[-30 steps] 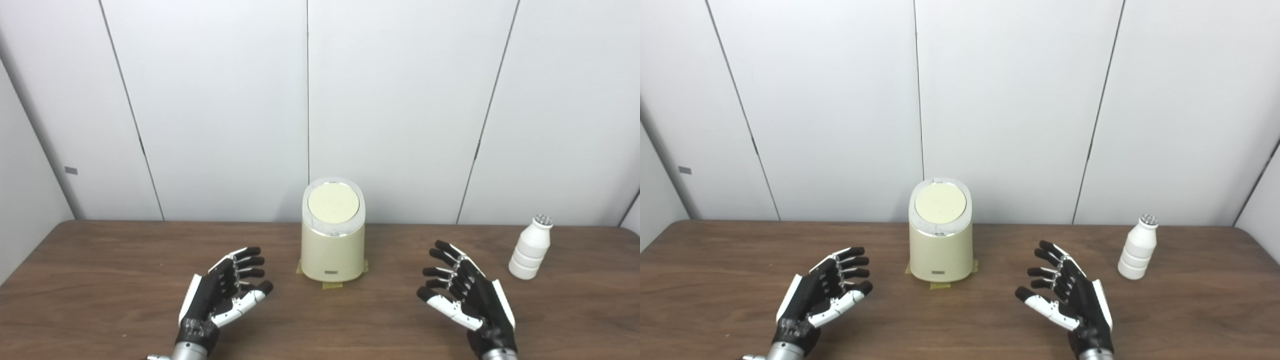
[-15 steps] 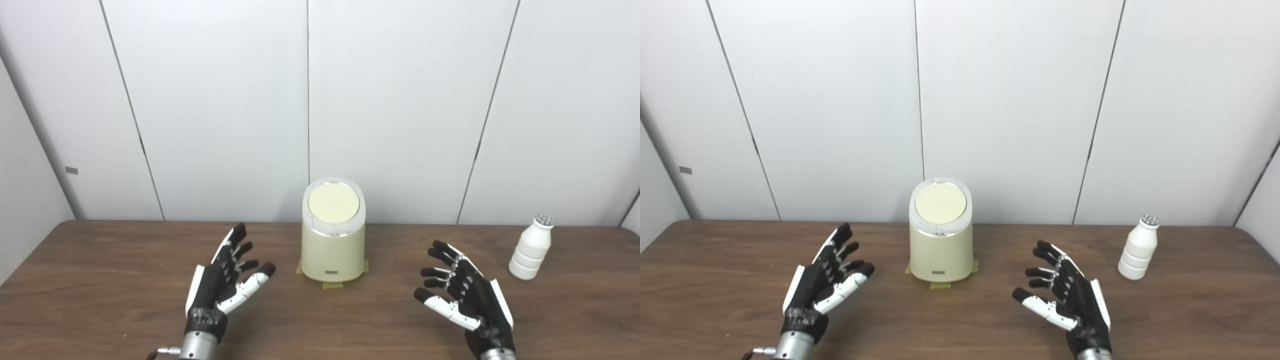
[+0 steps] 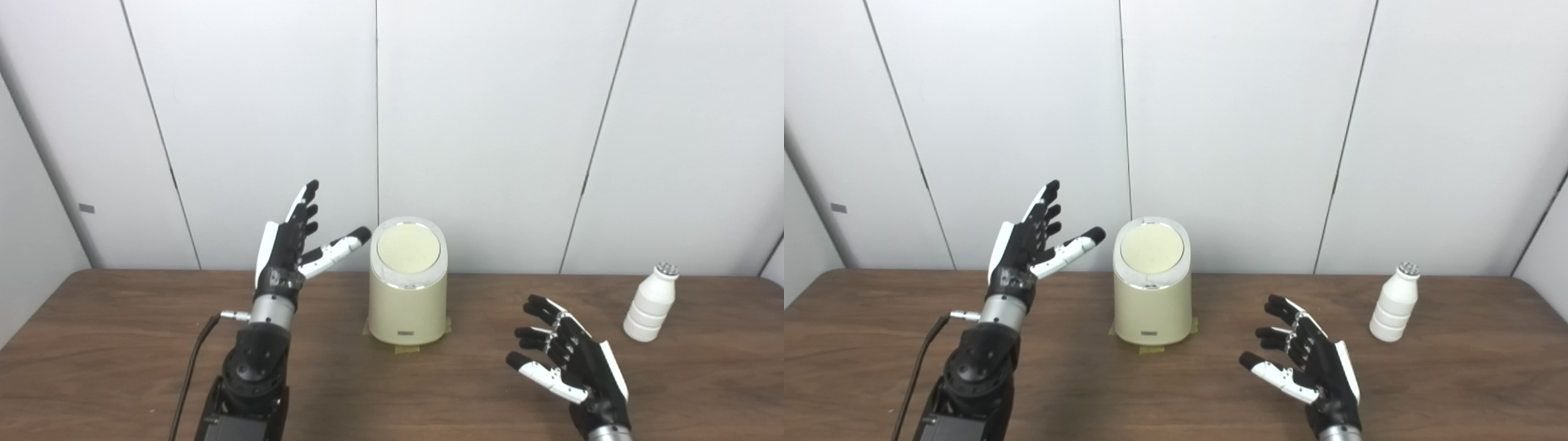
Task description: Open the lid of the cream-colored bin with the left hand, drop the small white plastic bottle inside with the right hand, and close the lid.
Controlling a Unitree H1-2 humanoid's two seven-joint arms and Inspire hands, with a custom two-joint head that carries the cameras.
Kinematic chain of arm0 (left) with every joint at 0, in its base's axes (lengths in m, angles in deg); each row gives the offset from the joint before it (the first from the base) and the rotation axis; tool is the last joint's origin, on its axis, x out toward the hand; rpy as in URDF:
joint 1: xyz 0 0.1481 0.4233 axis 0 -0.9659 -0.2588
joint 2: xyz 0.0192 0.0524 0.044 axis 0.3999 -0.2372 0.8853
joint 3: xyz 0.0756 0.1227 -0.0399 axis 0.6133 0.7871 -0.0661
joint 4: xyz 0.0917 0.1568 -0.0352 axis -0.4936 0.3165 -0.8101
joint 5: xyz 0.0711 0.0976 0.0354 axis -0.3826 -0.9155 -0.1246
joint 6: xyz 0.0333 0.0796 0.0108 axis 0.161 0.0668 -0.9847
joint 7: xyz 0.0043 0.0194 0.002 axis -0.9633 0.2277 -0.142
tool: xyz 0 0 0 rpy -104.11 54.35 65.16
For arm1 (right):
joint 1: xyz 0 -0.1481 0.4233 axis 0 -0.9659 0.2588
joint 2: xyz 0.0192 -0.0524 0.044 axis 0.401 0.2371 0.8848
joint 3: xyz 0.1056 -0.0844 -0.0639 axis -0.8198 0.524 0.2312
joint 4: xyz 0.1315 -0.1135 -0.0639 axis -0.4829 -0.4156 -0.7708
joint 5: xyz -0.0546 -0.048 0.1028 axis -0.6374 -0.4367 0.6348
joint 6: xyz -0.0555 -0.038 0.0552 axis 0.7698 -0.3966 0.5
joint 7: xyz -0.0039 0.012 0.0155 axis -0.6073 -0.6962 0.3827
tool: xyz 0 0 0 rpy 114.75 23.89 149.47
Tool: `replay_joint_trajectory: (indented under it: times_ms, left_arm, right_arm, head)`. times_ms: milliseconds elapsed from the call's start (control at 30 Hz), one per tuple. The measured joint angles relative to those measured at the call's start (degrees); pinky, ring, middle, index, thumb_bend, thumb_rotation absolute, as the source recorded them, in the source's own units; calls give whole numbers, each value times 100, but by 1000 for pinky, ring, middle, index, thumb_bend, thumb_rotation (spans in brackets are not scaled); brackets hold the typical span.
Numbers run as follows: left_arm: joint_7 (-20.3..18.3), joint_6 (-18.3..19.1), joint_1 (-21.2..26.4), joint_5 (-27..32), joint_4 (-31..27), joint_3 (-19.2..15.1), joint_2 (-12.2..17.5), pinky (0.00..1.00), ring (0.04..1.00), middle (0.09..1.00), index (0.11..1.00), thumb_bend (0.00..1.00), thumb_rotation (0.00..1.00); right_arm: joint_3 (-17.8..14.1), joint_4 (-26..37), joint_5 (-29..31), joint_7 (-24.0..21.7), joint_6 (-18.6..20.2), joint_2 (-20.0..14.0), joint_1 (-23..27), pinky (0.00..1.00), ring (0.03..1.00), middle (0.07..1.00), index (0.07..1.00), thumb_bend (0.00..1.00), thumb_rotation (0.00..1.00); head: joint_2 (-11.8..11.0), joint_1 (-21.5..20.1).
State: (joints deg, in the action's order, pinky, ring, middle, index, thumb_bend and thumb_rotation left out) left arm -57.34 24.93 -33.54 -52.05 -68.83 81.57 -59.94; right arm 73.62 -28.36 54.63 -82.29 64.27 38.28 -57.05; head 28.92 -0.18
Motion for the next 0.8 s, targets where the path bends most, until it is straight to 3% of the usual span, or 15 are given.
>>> replay_joint_trajectory:
  times_ms: [167,333,467,567,700,800]
  left_arm:
    - [33,143,391,-150,346,126,-19,894,1000,1000,1000,957,340]
    - [35,214,595,-421,570,359,21,952,1000,1000,1000,970,346]
    - [35,242,750,-716,747,531,103,911,1000,1000,1000,935,239]
    - [26,244,819,-830,856,633,129,956,1000,1000,1000,922,172]
    - [3,243,836,-842,1030,730,130,997,1000,1000,1000,906,131]
    - [-14,284,837,-985,1056,832,137,971,1000,1000,1000,888,138]
  right_arm:
    - [-3,24,-8,5,5,-1,-10,595,645,799,776,840,265]
    - [6,34,-19,5,1,5,-11,576,626,791,771,836,267]
    - [14,43,-39,16,-3,10,-13,554,617,792,777,835,274]
    - [15,37,-38,16,-14,10,-13,555,617,794,780,838,278]
    - [13,15,-35,15,-33,7,-13,546,609,792,778,833,269]
    - [15,28,-33,17,-23,22,-13,525,611,797,779,824,264]
  head:
    - [35,-26]
    - [44,-53]
    - [44,-61]
    - [44,-88]
    - [61,-53]
    - [70,-53]
